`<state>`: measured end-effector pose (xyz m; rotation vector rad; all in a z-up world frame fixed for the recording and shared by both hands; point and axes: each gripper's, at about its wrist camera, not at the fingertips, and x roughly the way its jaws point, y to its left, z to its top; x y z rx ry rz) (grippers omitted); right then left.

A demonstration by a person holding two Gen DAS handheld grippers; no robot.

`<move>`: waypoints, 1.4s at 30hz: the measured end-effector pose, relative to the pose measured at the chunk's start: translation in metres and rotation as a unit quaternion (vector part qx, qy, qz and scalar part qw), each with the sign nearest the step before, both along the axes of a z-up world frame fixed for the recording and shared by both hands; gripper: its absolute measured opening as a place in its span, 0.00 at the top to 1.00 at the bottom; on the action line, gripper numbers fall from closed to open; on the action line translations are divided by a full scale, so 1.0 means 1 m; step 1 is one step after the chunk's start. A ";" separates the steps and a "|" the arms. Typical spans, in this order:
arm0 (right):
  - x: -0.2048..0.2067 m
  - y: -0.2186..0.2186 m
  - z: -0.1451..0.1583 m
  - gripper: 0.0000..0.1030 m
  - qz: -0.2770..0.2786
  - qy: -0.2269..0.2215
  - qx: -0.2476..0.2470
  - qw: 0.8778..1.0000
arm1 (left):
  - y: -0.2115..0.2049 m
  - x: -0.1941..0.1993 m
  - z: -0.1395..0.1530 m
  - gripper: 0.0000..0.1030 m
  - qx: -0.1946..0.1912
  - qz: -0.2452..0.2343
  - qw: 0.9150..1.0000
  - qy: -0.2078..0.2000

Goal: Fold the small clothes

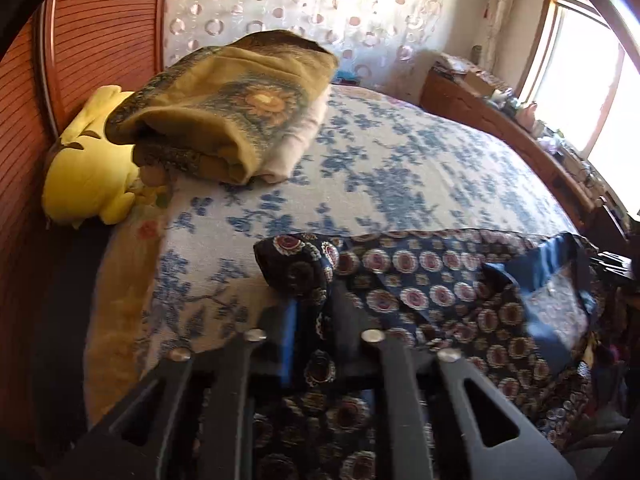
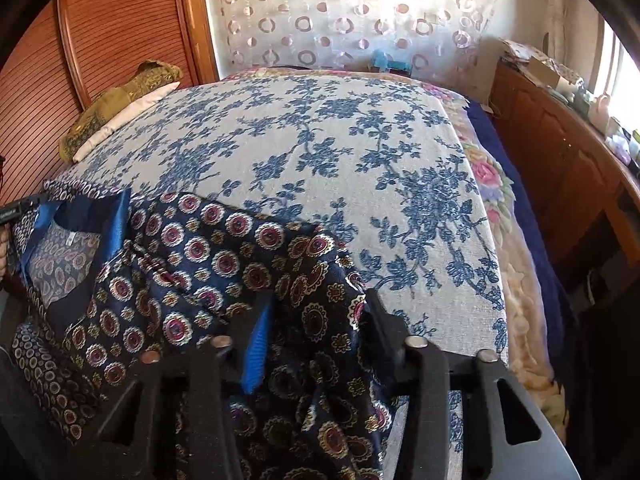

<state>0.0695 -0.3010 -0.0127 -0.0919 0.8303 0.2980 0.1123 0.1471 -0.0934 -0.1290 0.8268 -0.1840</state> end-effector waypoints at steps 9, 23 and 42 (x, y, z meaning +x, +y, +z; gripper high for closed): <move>-0.034 0.003 0.021 0.92 0.016 -0.048 0.021 0.998 | -0.002 -0.036 0.047 0.93 -0.060 -0.008 0.996 -0.071; -0.087 -0.027 0.198 0.93 0.037 -0.227 0.021 0.973 | -0.013 -0.043 0.208 0.94 -0.042 -0.020 0.969 -0.243; 0.167 -0.010 0.104 0.69 -0.073 -0.051 -0.087 0.992 | -0.062 0.176 0.103 0.38 0.044 -0.048 0.995 -0.077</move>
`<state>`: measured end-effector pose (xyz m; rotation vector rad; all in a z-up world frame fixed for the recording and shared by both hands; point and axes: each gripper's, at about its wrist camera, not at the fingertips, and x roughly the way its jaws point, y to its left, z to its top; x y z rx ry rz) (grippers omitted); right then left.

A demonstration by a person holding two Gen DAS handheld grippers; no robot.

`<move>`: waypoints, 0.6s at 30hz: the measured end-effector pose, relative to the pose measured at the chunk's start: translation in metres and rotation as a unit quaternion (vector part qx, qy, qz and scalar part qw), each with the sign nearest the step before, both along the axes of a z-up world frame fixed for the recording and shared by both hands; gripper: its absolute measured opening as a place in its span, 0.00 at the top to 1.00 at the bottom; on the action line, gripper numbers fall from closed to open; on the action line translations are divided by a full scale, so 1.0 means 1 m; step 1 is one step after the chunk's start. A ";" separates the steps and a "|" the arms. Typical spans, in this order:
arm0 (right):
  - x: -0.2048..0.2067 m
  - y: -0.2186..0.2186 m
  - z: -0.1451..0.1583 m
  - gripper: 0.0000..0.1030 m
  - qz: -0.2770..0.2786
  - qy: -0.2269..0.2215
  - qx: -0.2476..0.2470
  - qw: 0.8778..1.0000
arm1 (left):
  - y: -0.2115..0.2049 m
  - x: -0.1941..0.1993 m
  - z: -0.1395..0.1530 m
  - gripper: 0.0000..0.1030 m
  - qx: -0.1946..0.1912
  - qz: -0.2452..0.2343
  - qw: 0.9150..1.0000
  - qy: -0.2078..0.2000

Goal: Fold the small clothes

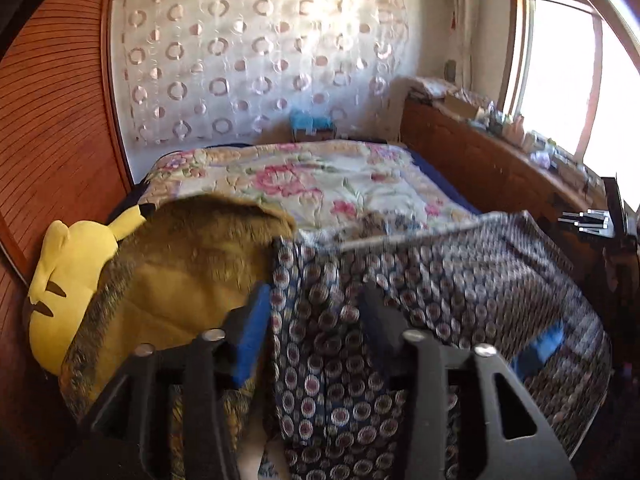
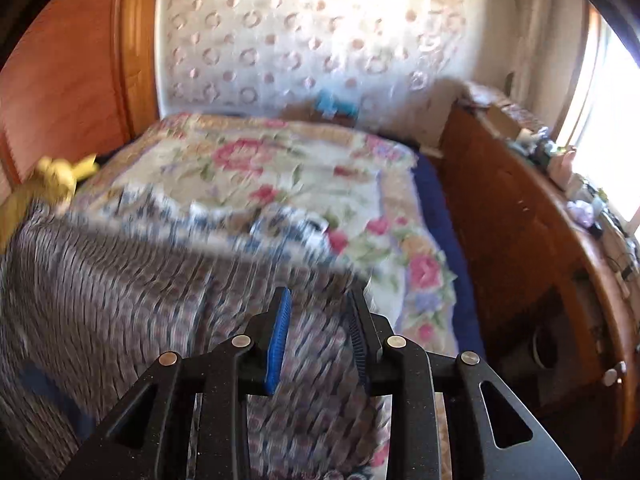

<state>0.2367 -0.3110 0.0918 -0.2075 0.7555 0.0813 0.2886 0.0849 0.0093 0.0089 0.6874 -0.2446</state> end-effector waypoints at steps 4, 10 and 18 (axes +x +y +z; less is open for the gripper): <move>-0.022 -0.012 -0.018 0.55 0.009 0.007 0.009 1.000 | -0.014 -0.021 -0.016 0.22 -0.010 -0.029 0.999 0.023; -0.048 -0.034 -0.016 0.51 0.018 0.010 0.027 0.999 | -0.041 -0.049 -0.041 0.22 0.006 -0.051 0.998 0.038; -0.059 -0.034 -0.042 0.51 0.021 0.013 0.054 0.998 | -0.064 -0.055 -0.087 0.22 0.033 -0.063 0.993 0.094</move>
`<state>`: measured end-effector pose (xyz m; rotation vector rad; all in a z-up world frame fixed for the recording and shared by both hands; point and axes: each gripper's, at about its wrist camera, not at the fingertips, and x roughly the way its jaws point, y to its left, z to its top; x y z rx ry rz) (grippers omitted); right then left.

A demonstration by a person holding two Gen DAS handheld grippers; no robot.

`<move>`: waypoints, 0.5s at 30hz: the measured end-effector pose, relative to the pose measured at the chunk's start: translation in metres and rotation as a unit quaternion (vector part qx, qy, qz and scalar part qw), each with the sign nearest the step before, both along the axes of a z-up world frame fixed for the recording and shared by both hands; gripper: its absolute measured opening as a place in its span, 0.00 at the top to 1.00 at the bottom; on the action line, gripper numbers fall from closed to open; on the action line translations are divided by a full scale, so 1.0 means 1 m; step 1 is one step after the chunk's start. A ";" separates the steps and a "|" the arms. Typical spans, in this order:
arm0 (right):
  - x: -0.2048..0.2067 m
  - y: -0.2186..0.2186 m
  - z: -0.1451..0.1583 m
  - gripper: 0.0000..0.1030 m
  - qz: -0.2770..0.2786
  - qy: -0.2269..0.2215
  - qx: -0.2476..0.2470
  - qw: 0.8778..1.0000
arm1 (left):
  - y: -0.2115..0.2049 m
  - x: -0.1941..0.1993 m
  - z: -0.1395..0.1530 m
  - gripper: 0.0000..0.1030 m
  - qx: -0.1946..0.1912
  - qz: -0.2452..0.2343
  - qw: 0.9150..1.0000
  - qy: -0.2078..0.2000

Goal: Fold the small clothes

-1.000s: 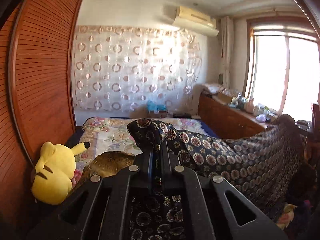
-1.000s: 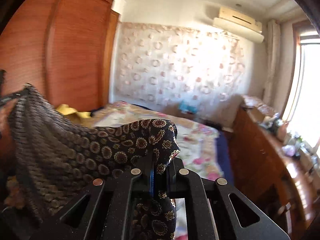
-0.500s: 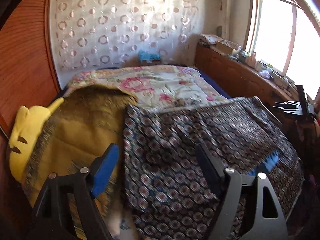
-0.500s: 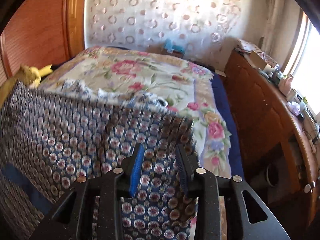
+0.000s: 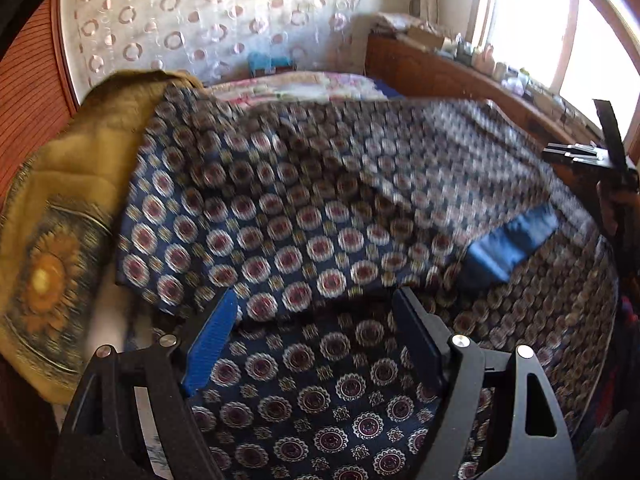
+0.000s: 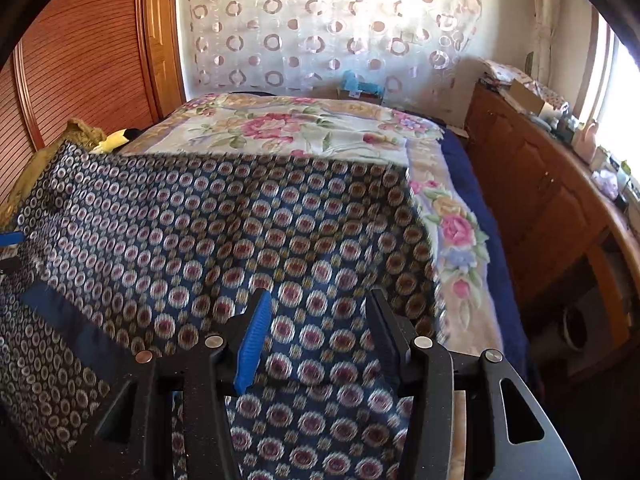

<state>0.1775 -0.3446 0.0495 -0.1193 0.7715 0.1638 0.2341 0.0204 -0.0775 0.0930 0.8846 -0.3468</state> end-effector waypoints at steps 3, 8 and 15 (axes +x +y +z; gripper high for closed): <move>0.003 -0.008 -0.010 0.51 -0.006 0.007 0.005 1.000 | -0.006 -0.003 -0.007 0.22 0.021 -0.005 1.000 -0.003; 0.007 -0.036 -0.013 0.51 -0.036 0.012 0.015 0.999 | -0.009 -0.007 -0.010 0.18 0.036 -0.010 0.999 -0.011; 0.011 -0.070 -0.015 0.51 -0.068 0.039 0.049 0.996 | -0.015 -0.003 -0.012 0.12 0.038 -0.013 0.999 -0.007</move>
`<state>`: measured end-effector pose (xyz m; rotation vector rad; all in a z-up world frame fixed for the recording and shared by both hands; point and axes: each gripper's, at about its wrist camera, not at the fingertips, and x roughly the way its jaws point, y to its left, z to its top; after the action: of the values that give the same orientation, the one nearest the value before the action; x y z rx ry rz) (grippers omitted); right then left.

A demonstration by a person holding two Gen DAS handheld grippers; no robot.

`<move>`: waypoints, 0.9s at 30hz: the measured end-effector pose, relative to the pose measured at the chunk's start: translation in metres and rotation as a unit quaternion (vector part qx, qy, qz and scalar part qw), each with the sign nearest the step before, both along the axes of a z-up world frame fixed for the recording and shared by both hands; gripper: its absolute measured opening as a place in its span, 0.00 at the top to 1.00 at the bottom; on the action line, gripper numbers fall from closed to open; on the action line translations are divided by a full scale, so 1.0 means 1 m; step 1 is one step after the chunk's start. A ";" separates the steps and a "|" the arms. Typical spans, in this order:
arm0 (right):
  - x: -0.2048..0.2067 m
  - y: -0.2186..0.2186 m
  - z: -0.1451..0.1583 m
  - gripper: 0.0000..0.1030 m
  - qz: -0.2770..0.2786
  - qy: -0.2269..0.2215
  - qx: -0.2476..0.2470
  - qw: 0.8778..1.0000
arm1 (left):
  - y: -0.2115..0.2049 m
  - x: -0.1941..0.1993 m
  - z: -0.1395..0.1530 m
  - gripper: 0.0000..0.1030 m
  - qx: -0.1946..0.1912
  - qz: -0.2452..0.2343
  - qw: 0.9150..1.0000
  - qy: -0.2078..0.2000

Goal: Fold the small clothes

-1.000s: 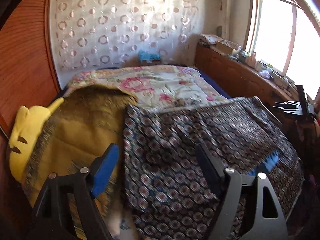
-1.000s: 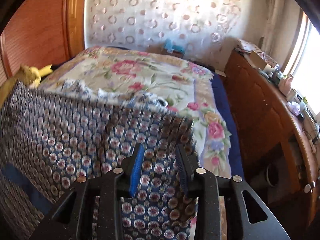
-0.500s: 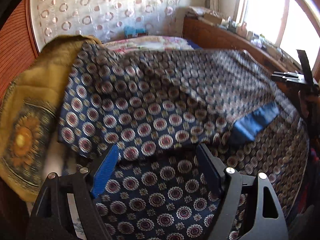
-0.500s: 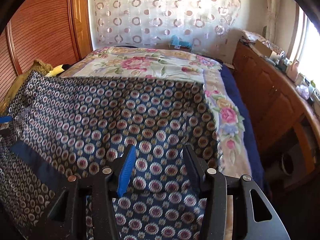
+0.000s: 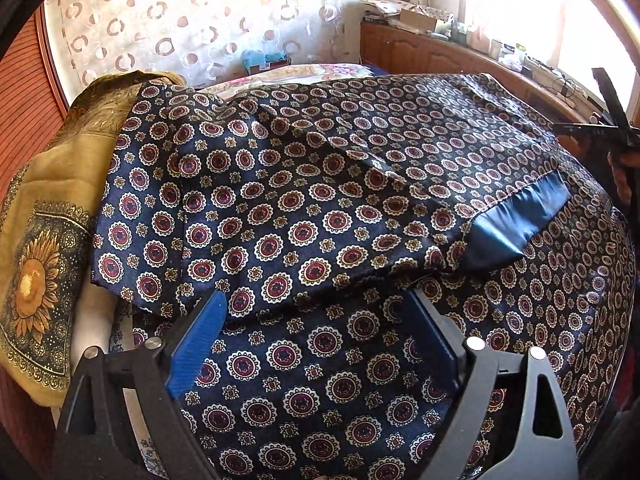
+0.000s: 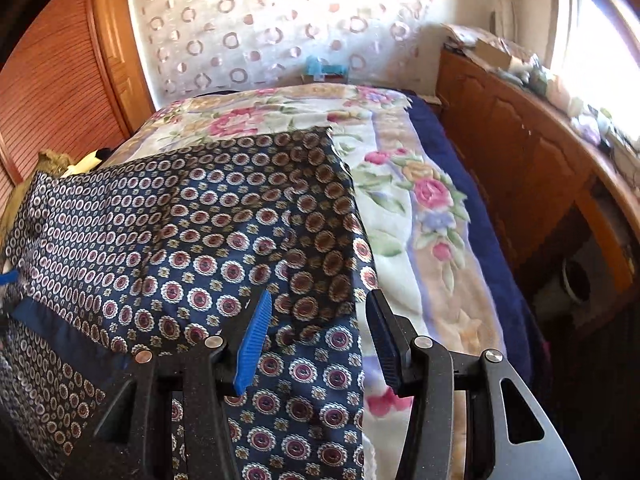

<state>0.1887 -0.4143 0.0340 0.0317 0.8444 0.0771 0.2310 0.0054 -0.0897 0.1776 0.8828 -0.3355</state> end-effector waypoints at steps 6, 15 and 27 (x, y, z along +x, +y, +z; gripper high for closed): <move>0.020 0.007 -0.015 0.51 -0.016 0.023 0.000 1.000 | 0.002 -0.001 0.000 0.12 -0.001 0.000 1.000 0.000; 0.017 0.038 0.008 0.67 0.006 -0.039 -0.003 0.999 | 0.002 -0.001 0.000 0.12 0.000 0.000 1.000 0.000; 0.028 0.029 -0.021 0.67 -0.034 -0.011 -0.007 0.999 | 0.002 -0.001 0.001 0.12 0.001 0.001 1.000 0.001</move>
<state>0.2171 -0.3850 0.0135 0.0469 0.8219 0.0079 0.2302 0.0076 -0.0886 0.1780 0.8850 -0.3329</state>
